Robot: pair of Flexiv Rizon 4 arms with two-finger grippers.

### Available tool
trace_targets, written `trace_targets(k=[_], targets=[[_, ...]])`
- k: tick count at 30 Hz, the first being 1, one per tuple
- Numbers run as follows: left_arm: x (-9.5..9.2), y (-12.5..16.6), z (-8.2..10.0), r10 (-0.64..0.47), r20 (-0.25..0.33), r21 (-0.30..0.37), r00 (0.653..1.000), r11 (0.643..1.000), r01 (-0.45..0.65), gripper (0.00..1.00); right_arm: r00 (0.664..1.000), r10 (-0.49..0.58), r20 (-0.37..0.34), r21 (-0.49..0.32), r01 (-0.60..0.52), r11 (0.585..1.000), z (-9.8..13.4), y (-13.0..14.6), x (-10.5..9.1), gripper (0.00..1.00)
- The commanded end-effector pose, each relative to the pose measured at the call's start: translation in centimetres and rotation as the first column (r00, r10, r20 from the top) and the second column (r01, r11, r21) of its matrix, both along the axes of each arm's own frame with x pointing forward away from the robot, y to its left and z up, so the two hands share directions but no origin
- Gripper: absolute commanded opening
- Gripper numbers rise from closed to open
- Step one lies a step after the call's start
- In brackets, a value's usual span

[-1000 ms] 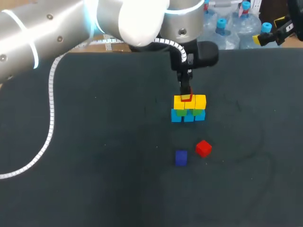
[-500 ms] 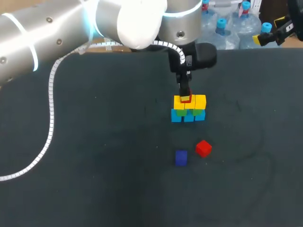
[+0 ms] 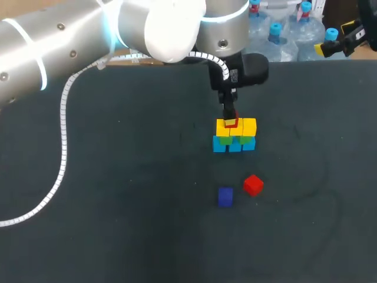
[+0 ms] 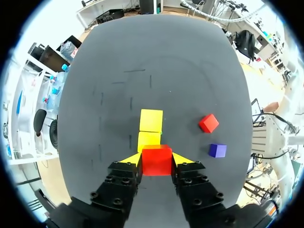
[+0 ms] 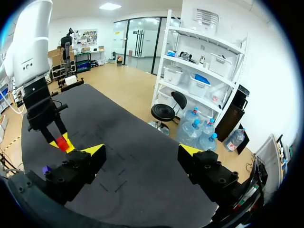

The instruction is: Place the blue cubes, place green cubes on the blue cubes, place the yellow cubes on the green cubes, then place the red cubes on the yellow cubes, and place purple cube on the red cubes.

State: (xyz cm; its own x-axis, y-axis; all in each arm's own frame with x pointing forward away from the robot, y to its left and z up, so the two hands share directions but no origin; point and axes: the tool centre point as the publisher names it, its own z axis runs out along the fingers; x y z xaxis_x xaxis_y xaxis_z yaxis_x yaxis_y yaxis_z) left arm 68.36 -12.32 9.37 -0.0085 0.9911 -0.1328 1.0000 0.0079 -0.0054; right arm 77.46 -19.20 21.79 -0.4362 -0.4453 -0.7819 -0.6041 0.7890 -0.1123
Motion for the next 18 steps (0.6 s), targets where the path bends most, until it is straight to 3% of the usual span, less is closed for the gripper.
trace_targets(k=[1, 18], targets=[[0.16, -0.07, -0.27, -0.002, -0.006, 0.004, 1.000, 1.000, 0.002, 0.00, 0.999, -0.034, 0.017, -0.019, 0.034, 0.999, -0.01, 0.25, -0.26, 1.00], [0.74, 0.05, -0.07, -0.001, -0.002, 0.004, 1.000, 1.000, 0.001, 0.00, 0.999, -0.034, 0.017, -0.019, 0.034, 0.999, -0.01, 0.25, -0.26, 1.00]])
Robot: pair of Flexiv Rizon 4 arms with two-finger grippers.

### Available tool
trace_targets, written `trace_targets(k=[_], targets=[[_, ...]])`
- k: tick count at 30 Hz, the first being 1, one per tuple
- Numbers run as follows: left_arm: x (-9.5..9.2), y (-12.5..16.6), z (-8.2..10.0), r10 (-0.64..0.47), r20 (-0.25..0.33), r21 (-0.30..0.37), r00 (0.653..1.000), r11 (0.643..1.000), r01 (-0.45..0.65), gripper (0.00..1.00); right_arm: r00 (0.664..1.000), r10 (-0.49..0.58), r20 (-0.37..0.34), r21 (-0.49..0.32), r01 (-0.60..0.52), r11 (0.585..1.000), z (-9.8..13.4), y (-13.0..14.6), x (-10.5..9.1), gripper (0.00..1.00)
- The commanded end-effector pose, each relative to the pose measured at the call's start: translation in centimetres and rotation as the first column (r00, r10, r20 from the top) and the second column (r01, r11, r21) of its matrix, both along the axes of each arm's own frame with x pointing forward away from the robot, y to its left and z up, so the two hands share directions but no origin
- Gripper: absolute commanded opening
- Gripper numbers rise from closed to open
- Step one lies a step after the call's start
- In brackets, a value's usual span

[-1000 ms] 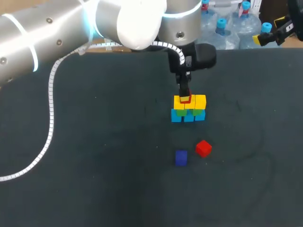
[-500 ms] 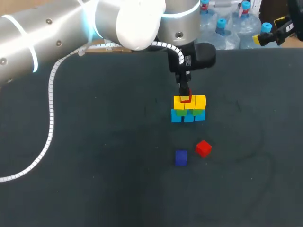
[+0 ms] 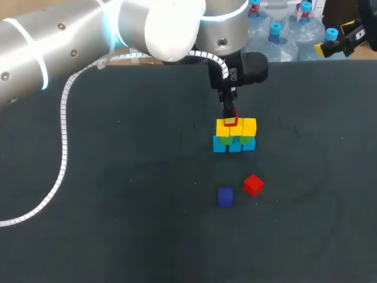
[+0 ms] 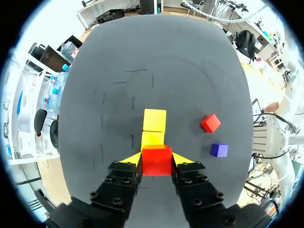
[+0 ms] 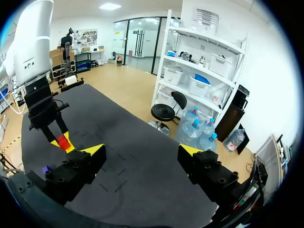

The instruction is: Place the blue cubes, place green cubes on the blue cubes, place the yellow cubes on the green cubes, then place the red cubes on the yellow cubes, and place purple cube on the red cubes.

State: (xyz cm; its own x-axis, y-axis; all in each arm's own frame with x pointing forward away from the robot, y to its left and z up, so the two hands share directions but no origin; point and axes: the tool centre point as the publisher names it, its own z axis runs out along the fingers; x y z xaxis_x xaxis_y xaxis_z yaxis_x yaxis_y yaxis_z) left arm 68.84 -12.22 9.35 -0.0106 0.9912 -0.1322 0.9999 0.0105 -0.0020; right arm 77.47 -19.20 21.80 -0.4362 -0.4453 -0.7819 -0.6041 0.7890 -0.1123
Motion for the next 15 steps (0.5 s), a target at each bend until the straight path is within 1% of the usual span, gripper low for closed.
trace_targets(k=[1, 11, 14, 15], targets=[[0.27, -0.05, -0.05, -0.004, -0.006, 0.004, 1.000, 1.000, 0.004, 0.00, 0.999, -0.034, 0.017, -0.019, 0.034, 0.999, -0.01, 0.25, -0.26, 1.00], [0.36, 0.13, -0.07, 0.000, -0.009, 0.000, 1.000, 1.000, 0.000, 0.00, 0.999, -0.034, 0.017, -0.019, 0.034, 0.999, -0.01, 0.25, -0.26, 1.00], [0.32, 0.16, -0.01, 0.002, -0.008, -0.003, 1.000, 1.000, -0.002, 0.15, 0.999, -0.034, 0.017, -0.019, 0.034, 0.999, -0.01, 0.25, -0.26, 1.00], [0.31, 0.15, -0.01, 0.001, -0.007, -0.004, 1.000, 1.000, -0.001, 0.16, 0.999, -0.034, 0.017, -0.019, 0.034, 0.999, -0.01, 0.25, -0.26, 1.00]])
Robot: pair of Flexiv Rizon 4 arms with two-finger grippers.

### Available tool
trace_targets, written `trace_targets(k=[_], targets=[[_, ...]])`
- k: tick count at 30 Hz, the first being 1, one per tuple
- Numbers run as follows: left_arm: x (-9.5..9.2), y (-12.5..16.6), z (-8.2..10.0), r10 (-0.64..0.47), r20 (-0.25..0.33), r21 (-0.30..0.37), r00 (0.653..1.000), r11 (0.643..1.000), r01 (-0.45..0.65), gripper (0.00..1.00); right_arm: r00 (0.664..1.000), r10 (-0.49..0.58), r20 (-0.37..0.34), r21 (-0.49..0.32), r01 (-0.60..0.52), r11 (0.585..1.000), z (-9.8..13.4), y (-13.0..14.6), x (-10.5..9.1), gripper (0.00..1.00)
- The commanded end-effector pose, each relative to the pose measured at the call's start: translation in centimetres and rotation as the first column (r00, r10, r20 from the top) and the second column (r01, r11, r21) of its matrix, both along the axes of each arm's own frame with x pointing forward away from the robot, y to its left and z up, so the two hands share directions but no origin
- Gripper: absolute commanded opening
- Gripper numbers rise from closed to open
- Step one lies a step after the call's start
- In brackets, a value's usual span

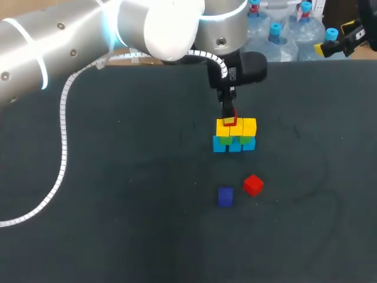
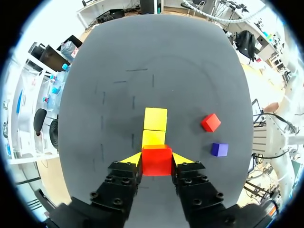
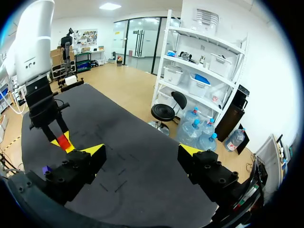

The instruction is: Place the blue cubes, place green cubes on the blue cubes, place the yellow cubes on the green cubes, then place the red cubes on the yellow cubes, and place purple cube on the red cubes.

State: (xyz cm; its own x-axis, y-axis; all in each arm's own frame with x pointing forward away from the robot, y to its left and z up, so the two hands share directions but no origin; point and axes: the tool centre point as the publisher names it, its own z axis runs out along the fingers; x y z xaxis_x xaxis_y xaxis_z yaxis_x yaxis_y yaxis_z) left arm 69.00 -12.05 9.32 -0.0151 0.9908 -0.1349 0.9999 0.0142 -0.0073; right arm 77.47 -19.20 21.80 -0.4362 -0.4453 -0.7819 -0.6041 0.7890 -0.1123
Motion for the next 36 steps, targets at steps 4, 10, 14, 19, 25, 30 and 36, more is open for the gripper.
trace_targets(k=[4, 10, 14, 19, 25, 30, 36], targets=[[0.15, -0.01, 0.00, -0.003, -0.001, 0.000, 1.000, 1.000, 0.003, 0.19, 0.999, -0.034, 0.017, -0.019, 0.034, 0.999, -0.01, 0.25, -0.26, 1.00], [0.08, -0.29, 0.04, -0.008, 0.001, -0.004, 1.000, 1.000, 0.008, 0.24, 0.999, -0.034, 0.017, -0.019, 0.034, 0.999, -0.01, 0.25, -0.26, 1.00], [0.08, -0.42, 0.03, -0.010, -0.001, -0.004, 1.000, 1.000, 0.009, 0.25, 0.999, -0.034, 0.017, -0.019, 0.034, 0.999, -0.01, 0.25, -0.26, 1.00], [0.07, -0.46, -0.09, -0.010, -0.004, -0.001, 1.000, 1.000, 0.010, 0.28, 0.999, -0.034, 0.017, -0.019, 0.034, 0.999, -0.01, 0.25, -0.26, 1.00], [0.09, -0.46, -0.17, -0.007, -0.004, 0.001, 1.000, 1.000, 0.007, 0.36, 0.999, -0.034, 0.017, -0.019, 0.034, 0.999, -0.01, 0.25, -0.26, 1.00], [0.10, -0.47, -0.18, -0.006, -0.004, 0.001, 1.000, 1.000, 0.006, 0.40, 0.999, -0.034, 0.017, -0.019, 0.034, 0.999, -0.01, 0.25, -0.26, 1.00], [0.13, -0.43, -0.18, -0.006, -0.004, 0.004, 1.000, 1.000, 0.006, 0.46, 0.999, -0.034, 0.017, -0.019, 0.034, 0.999, -0.01, 0.25, -0.26, 1.00]])
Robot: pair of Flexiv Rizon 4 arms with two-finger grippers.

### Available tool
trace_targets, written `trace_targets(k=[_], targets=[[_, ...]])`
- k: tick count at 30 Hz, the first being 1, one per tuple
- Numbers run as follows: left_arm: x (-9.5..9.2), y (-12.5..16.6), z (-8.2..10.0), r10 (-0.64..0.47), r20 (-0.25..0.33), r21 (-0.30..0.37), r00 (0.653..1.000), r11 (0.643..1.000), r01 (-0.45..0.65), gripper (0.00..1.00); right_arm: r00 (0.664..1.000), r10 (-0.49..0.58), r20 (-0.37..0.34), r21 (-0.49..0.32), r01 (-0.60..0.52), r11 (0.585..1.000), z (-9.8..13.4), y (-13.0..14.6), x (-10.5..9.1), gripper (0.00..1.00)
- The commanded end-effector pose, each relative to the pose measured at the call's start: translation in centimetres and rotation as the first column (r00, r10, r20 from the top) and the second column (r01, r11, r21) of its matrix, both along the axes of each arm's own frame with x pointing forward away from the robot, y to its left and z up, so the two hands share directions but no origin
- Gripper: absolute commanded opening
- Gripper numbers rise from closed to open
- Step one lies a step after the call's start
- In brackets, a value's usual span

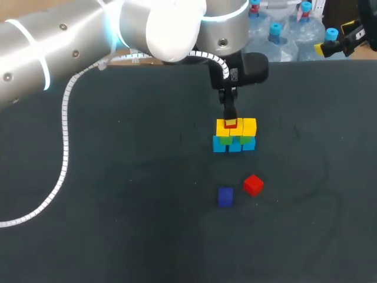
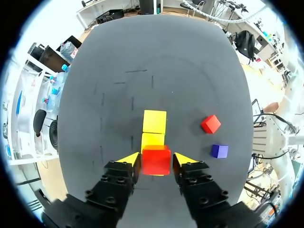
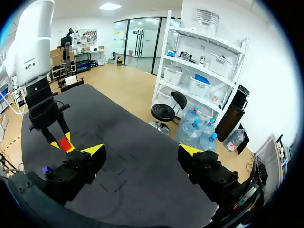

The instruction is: Place the blue cubes, place green cubes on the blue cubes, place the yellow cubes on the green cubes, then place the red cubes on the yellow cubes, and place purple cube on the red cubes.

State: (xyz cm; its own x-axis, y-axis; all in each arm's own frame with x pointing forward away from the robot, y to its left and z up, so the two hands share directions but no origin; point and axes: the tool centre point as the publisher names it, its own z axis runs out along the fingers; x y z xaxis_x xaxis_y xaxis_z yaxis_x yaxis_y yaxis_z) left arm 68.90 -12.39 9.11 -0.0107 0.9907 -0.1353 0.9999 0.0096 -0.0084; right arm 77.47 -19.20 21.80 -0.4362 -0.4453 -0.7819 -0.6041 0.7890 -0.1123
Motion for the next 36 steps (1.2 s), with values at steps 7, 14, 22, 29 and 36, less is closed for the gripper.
trace_targets(k=[7, 14, 22, 29, 36], targets=[[0.3, 0.0, 0.1, 0.000, 0.001, 0.004, 1.000, 1.000, 0.000, 0.45, 0.999, -0.034, 0.017, -0.019, 0.034, 0.999, 0.0, 0.2, -0.3, 1.00], [0.3, 0.0, 0.2, 0.001, 0.003, 0.002, 1.000, 1.000, -0.001, 0.35, 0.999, -0.034, 0.017, -0.019, 0.034, 0.999, 0.0, 0.2, -0.3, 1.00], [0.3, -0.1, 0.3, 0.002, 0.005, 0.001, 1.000, 1.000, -0.002, 0.37, 0.999, -0.034, 0.017, -0.019, 0.034, 0.999, 0.0, 0.2, -0.3, 1.00], [0.2, -0.3, 1.0, -0.003, 0.011, -0.010, 1.000, 1.000, 0.003, 1.00, 0.999, -0.034, 0.017, -0.019, 0.034, 0.999, 0.0, 0.2, -0.3, 1.00], [-0.4, 0.8, 4.6, 0.047, 0.049, -0.078, 0.998, 0.996, -0.043, 1.00, 0.999, -0.034, 0.017, -0.019, 0.034, 0.999, 0.0, 0.2, -0.3, 1.00]])
